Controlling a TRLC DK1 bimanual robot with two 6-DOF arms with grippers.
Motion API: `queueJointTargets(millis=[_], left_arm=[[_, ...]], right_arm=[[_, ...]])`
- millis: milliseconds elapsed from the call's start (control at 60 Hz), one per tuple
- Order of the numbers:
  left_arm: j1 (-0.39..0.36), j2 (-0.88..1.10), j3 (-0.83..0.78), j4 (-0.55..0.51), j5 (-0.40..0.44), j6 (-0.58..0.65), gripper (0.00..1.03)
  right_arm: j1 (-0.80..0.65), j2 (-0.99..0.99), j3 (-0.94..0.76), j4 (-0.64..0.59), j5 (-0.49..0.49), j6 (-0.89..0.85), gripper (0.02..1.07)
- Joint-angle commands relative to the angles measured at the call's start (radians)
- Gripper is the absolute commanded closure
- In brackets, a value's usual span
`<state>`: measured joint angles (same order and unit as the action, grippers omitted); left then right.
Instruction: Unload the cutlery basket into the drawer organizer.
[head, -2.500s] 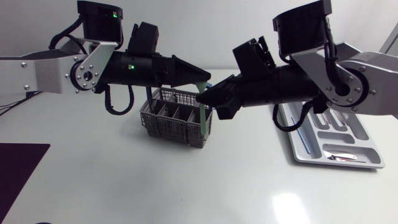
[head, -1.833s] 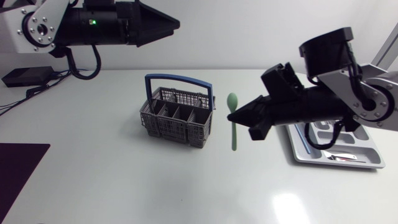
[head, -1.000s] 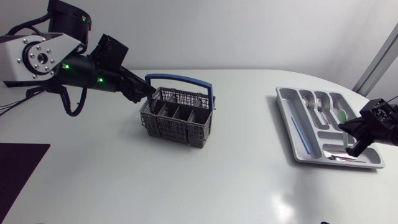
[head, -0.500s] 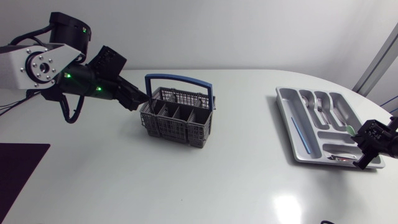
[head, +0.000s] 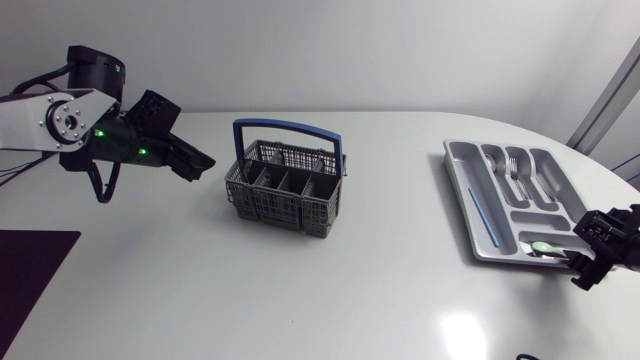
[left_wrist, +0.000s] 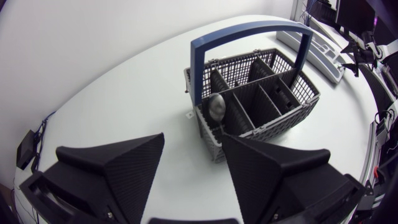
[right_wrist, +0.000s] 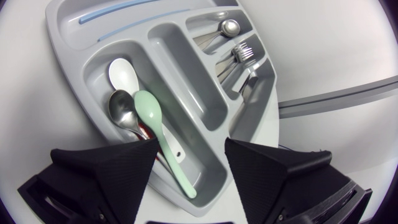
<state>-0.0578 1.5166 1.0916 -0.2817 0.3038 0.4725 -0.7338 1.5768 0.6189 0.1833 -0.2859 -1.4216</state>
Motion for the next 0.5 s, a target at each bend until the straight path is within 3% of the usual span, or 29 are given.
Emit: queueJointTargets(millis=[0,200,483], left_arm=[[0.018,0.044,-0.024,0.013,-0.006,0.031,0.38],[0.033,0.128,-0.009,0.056,-0.005,0.04,0.38],[0.009,0.258,0.051,0.076,-0.005,0.041,0.38]], right_arm=[[-0.012,-0.086,-0.027,-0.024,0.007,-0.005,0.09],[0.034,-0.305,-0.045,-0.159,0.005,0.121,0.08],[0.41,-0.538,0.001,-0.424,0.142,0.46,0.08]])
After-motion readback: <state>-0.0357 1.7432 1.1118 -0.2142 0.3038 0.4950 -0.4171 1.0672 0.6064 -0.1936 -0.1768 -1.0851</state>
